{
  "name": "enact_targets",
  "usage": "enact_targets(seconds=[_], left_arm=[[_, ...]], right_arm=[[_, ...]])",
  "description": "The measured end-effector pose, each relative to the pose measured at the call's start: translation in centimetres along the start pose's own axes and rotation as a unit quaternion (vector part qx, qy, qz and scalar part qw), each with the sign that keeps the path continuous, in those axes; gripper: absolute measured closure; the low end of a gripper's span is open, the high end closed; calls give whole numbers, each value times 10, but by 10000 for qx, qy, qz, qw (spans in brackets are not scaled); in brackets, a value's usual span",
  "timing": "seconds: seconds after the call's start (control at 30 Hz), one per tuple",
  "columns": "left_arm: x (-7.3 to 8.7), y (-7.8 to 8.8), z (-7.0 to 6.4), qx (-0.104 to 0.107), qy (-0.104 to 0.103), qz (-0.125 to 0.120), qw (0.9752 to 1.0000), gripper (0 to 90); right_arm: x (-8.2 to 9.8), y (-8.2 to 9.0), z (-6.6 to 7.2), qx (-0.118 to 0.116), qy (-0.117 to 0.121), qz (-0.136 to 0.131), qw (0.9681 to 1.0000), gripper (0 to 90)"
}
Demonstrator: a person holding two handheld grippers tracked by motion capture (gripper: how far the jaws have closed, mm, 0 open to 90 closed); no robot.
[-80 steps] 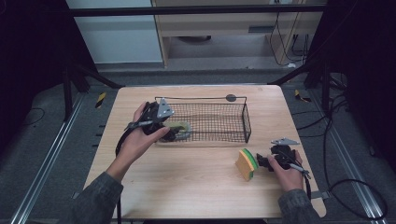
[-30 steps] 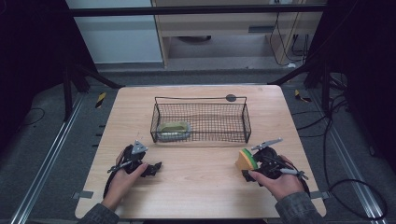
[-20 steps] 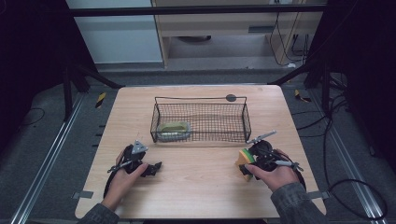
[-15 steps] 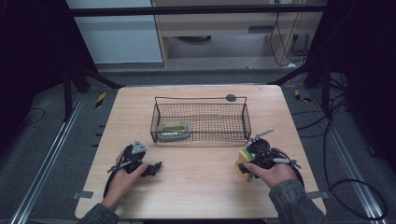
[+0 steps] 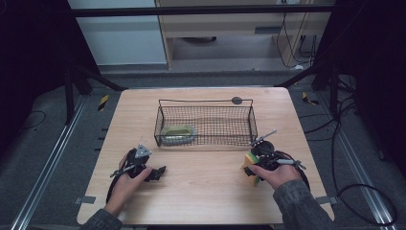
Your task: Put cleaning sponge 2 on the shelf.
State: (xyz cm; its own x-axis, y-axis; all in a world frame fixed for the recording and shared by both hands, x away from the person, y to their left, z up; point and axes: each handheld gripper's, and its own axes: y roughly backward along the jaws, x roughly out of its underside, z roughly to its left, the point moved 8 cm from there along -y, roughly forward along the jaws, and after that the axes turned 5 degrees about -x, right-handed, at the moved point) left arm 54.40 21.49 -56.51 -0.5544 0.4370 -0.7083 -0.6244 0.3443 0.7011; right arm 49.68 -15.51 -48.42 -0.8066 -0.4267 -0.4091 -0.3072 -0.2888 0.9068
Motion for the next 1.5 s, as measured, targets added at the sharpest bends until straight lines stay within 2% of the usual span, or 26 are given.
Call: enact_targets(seconds=[0.4,0.47,0.5,0.57,0.6,0.63,0.8,0.93,1.03,1.07,1.1,1.17,1.2,1.37,1.5], left_arm=[[0,0,0,3,0,-3,10000,0],[0,0,0,4,1,-4,10000,0],[0,0,0,4,2,-4,10000,0],[0,0,0,3,-2,-4,10000,0],[0,0,0,3,-2,-4,10000,0],[0,0,0,-1,-18,-6,10000,0],[0,0,0,0,-18,-4,10000,0],[0,0,0,0,-20,-4,10000,0],[0,0,0,-1,-18,-7,10000,0],[0,0,0,-1,-18,-7,10000,0],[0,0,0,-1,-20,-5,10000,0],[0,0,0,3,-3,-5,10000,0],[0,0,0,4,-2,-4,10000,0],[0,0,0,0,-21,-4,10000,0],[0,0,0,2,-17,-4,10000,0]], right_arm=[[-2,-13,-3,-89,-6,194,9998,375],[-2,-15,-4,-96,-3,223,9997,430],[-2,-14,-3,-113,-18,228,9997,507],[-3,-13,-3,-123,33,174,9998,595],[-3,-13,-3,-123,33,174,9998,595],[-3,-11,-3,-155,54,161,9997,634],[-2,-4,-5,-171,21,113,9998,640],[-2,5,-15,-135,28,-56,9999,641],[-4,17,-28,-62,-38,-223,9997,641],[-4,17,-28,-62,-38,-223,9997,641],[-5,23,-37,-16,-41,-321,9995,641],[-5,24,-40,5,-51,-331,9994,641],[-8,28,-47,58,-24,-417,9991,641],[-13,35,-57,140,19,-472,9988,642],[-23,44,-71,317,19,-547,9980,643]])
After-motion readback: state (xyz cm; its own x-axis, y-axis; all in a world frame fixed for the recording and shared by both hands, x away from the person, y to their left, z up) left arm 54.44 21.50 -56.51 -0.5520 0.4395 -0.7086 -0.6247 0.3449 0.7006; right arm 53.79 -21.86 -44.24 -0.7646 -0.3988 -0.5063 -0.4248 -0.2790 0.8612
